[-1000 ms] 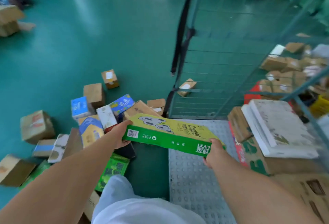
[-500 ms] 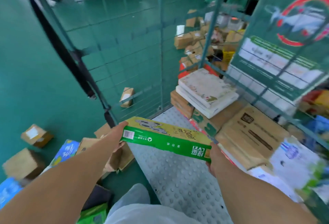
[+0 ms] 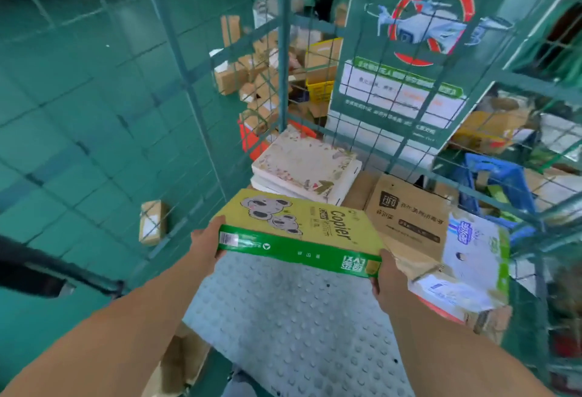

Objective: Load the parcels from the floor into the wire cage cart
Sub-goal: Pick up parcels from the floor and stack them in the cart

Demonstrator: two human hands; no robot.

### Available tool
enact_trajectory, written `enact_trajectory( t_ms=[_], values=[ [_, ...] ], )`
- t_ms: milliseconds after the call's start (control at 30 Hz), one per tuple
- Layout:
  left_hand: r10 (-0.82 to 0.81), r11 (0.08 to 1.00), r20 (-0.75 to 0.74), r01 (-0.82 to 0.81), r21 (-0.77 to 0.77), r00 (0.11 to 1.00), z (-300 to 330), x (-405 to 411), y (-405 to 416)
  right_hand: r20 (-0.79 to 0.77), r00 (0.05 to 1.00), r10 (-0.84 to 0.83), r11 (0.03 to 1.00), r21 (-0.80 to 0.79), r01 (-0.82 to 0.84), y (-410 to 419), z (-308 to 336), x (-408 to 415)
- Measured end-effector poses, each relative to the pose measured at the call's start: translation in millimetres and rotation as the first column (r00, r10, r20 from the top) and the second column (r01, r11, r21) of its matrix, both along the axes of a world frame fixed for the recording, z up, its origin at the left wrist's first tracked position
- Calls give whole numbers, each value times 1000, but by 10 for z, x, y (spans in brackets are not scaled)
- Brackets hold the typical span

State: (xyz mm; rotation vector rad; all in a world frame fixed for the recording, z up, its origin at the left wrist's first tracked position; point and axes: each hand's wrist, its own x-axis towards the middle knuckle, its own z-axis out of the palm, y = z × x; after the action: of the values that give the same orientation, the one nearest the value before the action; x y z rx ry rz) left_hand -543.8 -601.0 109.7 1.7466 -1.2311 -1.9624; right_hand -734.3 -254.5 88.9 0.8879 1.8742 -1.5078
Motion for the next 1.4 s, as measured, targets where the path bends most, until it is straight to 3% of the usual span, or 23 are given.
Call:
enact_trajectory(
  t_ms=[333, 567, 700, 833, 1000, 1133, 1200, 1267, 1333, 1367, 1400],
  values=[
    [-241, 969, 6, 240, 65, 971, -275, -1341, -1171, -65, 939, -337, 941, -60, 334, -950, -239, -503],
    [-176, 982, -25, 177, 71, 984, -605, -2246, -1775, -79, 936, -344, 938, -71, 339, -1446, -410, -1055],
    [-232, 965, -7, 231, 121, 973, -754, -2637, -1891, -61, 941, -334, 942, -61, 330, -1658, -619, -1358],
    [-350, 919, 41, 335, 207, 936, -978, -2881, -2059, -153, 953, -260, 965, -6, 262, -1861, -812, -1629],
    [-411, 904, 87, 394, 163, 907, -1319, -3190, -2288, -186, 977, -106, 980, 144, 134, -2071, -1192, -2041],
    [-461, 887, 144, 459, 44, 876, -1551, -3389, -2339, -198, 951, 237, 927, 340, -160, -2303, -1189, -2191],
    [-565, 794, 220, 597, -116, 795, -1649, -3433, -2297, -180, 885, 430, 858, 387, -339, -2409, -1175, -2237],
    [-716, 480, 419, 830, -285, 558, -1792, -3444, -2284, -147, 759, 634, 726, 453, -518, -2507, -1225, -2244],
    [-728, 78, 642, 960, -268, 239, -1975, -3435, -2307, -36, 598, 801, 534, 497, -684, -2624, -1224, -2171],
    [-713, -27, 689, 977, -210, 128, -2051, -3419, -2309, 23, 540, 842, 458, 499, -735, -2678, -1234, -2134],
    [-713, -63, 697, 983, -171, 75, -2078, -3402, -2302, 65, 508, 859, 414, 495, -764, -2735, -1205, -2108]
  ],
)
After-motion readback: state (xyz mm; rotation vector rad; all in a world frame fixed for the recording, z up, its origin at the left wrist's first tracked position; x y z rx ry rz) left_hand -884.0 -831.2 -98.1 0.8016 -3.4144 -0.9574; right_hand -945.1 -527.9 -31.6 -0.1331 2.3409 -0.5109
